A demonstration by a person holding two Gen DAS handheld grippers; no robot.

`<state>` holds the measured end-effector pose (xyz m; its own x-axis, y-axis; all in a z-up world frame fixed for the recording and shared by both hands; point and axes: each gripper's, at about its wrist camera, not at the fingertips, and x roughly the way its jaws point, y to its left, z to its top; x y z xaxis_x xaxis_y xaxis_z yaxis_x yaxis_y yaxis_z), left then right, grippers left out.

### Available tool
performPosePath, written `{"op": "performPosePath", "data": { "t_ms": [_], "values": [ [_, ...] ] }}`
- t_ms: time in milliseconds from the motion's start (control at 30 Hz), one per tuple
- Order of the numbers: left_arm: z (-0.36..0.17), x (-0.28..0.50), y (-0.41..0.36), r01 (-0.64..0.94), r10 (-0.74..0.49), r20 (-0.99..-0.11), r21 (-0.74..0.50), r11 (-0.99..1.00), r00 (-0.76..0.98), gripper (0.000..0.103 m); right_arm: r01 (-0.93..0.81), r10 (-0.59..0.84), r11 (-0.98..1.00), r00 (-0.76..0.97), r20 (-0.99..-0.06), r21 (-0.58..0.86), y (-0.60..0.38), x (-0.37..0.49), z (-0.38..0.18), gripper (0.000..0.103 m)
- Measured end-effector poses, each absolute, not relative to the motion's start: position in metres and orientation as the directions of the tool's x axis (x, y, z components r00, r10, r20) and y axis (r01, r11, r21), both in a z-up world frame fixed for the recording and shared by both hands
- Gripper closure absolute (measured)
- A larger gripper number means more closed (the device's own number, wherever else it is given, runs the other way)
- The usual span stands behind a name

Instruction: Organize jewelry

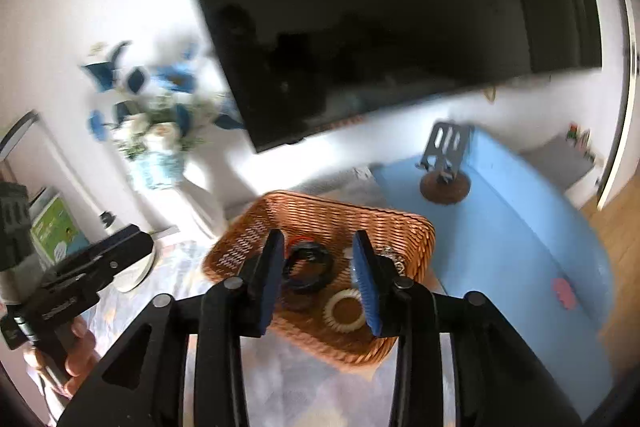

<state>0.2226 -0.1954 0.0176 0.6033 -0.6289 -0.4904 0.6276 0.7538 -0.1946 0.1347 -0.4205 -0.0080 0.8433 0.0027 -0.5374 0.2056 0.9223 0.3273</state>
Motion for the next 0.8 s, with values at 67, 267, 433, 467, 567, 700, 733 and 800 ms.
{"op": "performPosePath", "data": {
  "t_ms": [67,267,433,467,567,700,733,800],
  "values": [
    [0.030,0.192,-0.179,0.617,-0.611,-0.468,-0.164,0.770,0.638,0.041,0.208,-0.032,0.935,0.855,-0.517,0.286,-0.396,0.111,0.006,0.044],
    [0.043,0.111,-0.149,0.544,-0.508,-0.437,-0.051,0.838,0.742,0.027,0.254,-0.134,0.947,0.867,-0.479,0.196,-0.340,0.053,0.023,0.031],
    [0.031,0.061,-0.128,0.459,-0.412,-0.419,0.012,0.888,0.809,0.027,0.316,-0.187,0.928,0.852,-0.488,0.196,-0.315,0.025,0.020,0.031],
    [0.029,0.054,-0.124,0.449,-0.401,-0.416,0.021,0.893,0.817,0.027,0.319,-0.185,0.926,0.851,-0.491,0.203,-0.310,0.022,0.021,0.031],
    [0.026,0.038,-0.115,0.431,-0.382,-0.417,0.025,0.902,0.825,0.027,0.325,-0.203,0.928,0.852,-0.483,0.182,-0.298,0.017,0.027,0.031],
    [0.029,0.029,-0.104,0.417,-0.381,-0.411,0.000,0.909,0.828,0.027,0.337,-0.236,0.929,0.855,-0.461,0.151,-0.283,0.007,0.032,0.028],
    [0.030,0.027,-0.102,0.407,-0.371,-0.408,0.002,0.913,0.834,0.027,0.341,-0.239,0.928,0.852,-0.465,0.147,-0.282,0.006,0.031,0.026],
    [0.028,0.027,-0.101,0.391,-0.351,-0.413,0.013,0.920,0.841,0.027,0.348,-0.244,0.928,0.840,-0.485,0.136,-0.280,0.007,0.026,0.025]
  ]
}}
